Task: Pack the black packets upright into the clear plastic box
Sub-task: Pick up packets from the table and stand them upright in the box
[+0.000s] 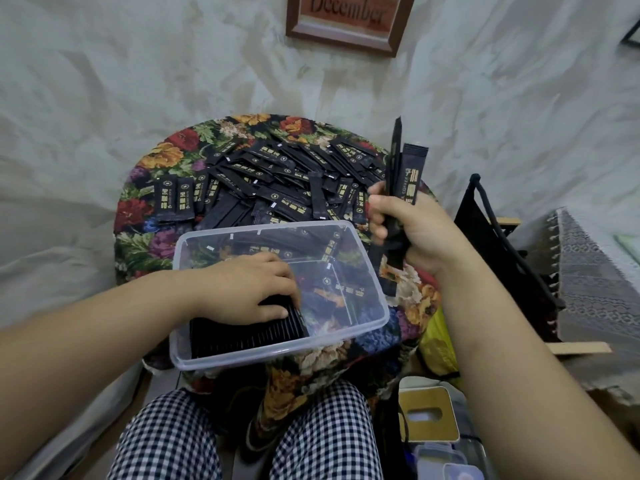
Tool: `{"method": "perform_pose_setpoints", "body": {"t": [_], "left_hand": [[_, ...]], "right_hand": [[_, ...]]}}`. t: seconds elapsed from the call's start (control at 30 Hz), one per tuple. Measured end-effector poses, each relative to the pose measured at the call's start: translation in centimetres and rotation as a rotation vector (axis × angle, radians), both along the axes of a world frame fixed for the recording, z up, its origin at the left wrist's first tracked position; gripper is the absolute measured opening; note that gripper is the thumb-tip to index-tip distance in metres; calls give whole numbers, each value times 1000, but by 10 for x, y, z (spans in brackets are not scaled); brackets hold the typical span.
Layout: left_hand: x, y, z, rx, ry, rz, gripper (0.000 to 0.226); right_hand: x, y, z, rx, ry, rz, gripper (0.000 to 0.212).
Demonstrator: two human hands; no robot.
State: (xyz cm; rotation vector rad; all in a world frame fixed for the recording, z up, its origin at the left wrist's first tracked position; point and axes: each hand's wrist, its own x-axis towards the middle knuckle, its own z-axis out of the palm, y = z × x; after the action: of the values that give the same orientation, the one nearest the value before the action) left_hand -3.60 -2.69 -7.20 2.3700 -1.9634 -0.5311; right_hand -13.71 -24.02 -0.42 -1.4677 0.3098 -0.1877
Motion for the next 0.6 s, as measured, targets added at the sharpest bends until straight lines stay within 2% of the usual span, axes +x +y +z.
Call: {"method": "perform_pose_setpoints", "body": {"t": [0.1,0.3,0.43,0.6], "left_hand": [[0,0,1,-23,1,-1,28],[-3,4,4,-5,-27,6,32],[-5,9,4,1,-45,6,34],[-4,11,10,62,-97,-46,39]], "right_hand": [[-4,36,-5,37,-2,58,16],[0,68,-38,-386,301,137,23],[-4,70,-40,-571,390,201,32],[-2,73,-32,-843,520,336,25]]}}
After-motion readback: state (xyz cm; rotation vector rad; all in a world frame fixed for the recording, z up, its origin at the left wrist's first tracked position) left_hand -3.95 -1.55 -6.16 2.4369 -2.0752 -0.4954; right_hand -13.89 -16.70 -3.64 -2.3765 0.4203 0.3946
